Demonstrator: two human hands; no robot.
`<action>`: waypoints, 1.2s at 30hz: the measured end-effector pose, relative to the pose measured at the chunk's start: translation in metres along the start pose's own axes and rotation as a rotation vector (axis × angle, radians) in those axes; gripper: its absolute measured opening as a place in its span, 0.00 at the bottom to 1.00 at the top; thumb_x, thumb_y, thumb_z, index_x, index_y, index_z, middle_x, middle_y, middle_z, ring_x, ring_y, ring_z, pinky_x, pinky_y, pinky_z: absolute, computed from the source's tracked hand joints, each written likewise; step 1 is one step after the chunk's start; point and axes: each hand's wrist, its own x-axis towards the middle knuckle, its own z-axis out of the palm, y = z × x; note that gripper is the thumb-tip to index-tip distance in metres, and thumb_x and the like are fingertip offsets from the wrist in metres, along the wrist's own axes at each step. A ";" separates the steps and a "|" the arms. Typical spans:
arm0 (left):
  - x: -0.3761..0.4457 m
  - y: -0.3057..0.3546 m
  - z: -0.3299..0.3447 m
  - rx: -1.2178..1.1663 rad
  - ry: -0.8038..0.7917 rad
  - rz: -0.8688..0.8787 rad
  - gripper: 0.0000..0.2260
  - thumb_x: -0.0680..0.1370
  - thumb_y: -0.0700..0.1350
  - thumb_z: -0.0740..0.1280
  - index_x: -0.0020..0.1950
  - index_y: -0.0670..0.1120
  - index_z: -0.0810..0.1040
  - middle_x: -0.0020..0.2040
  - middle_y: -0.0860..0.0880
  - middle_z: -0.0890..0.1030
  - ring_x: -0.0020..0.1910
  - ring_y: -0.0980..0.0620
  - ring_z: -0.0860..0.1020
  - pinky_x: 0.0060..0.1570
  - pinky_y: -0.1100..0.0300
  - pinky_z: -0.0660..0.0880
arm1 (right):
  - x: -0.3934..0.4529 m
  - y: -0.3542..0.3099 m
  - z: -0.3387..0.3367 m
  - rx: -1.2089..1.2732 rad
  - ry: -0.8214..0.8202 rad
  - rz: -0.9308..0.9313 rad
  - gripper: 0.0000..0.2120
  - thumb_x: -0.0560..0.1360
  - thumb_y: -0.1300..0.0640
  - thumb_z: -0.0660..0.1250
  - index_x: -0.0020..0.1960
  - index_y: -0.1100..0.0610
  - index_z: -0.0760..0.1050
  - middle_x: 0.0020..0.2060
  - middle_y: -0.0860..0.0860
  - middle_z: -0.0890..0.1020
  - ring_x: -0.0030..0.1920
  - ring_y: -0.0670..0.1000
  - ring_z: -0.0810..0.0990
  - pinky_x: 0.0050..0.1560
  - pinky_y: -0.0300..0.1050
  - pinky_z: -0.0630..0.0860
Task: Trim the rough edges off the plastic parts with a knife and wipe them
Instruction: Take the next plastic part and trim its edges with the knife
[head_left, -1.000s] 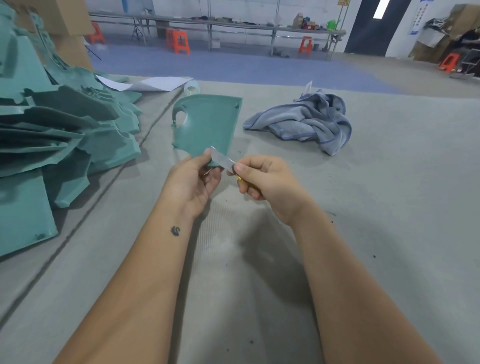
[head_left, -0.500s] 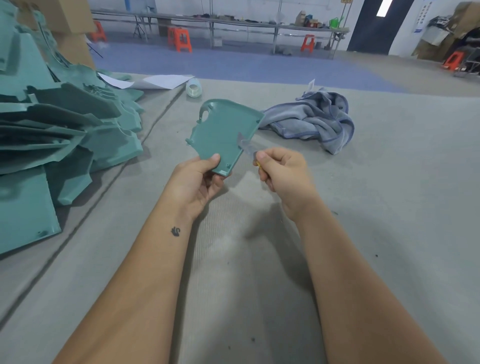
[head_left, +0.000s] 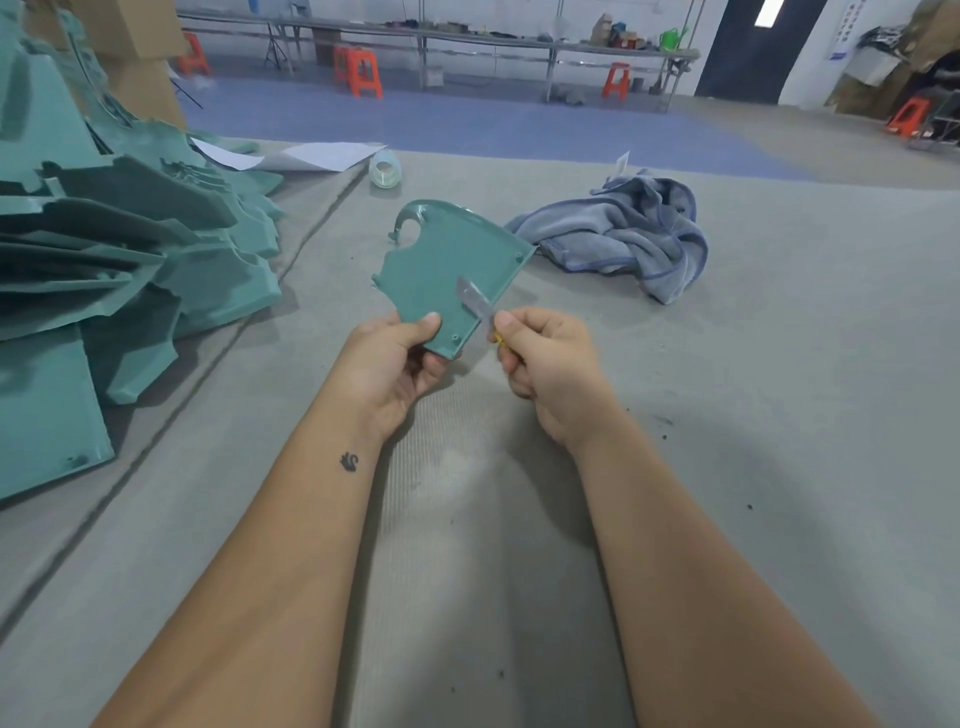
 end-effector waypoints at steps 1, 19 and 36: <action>-0.001 0.000 0.000 0.012 0.002 -0.003 0.07 0.79 0.34 0.61 0.47 0.42 0.77 0.29 0.50 0.81 0.23 0.59 0.74 0.21 0.71 0.68 | 0.002 0.000 -0.001 0.049 0.054 0.011 0.14 0.81 0.60 0.61 0.38 0.59 0.74 0.21 0.47 0.70 0.18 0.42 0.59 0.19 0.34 0.56; 0.003 -0.003 -0.001 -0.064 0.014 0.034 0.09 0.81 0.34 0.59 0.45 0.41 0.77 0.30 0.50 0.81 0.26 0.58 0.76 0.22 0.70 0.68 | 0.003 0.005 -0.004 -0.143 -0.182 -0.035 0.15 0.81 0.63 0.62 0.36 0.57 0.75 0.21 0.48 0.71 0.20 0.42 0.63 0.21 0.31 0.60; 0.002 -0.003 -0.001 -0.014 0.020 0.043 0.09 0.80 0.33 0.60 0.45 0.42 0.77 0.31 0.51 0.82 0.27 0.58 0.75 0.24 0.70 0.70 | 0.003 0.002 -0.003 -0.187 -0.205 -0.070 0.15 0.81 0.61 0.61 0.36 0.56 0.74 0.22 0.48 0.71 0.21 0.41 0.64 0.23 0.30 0.60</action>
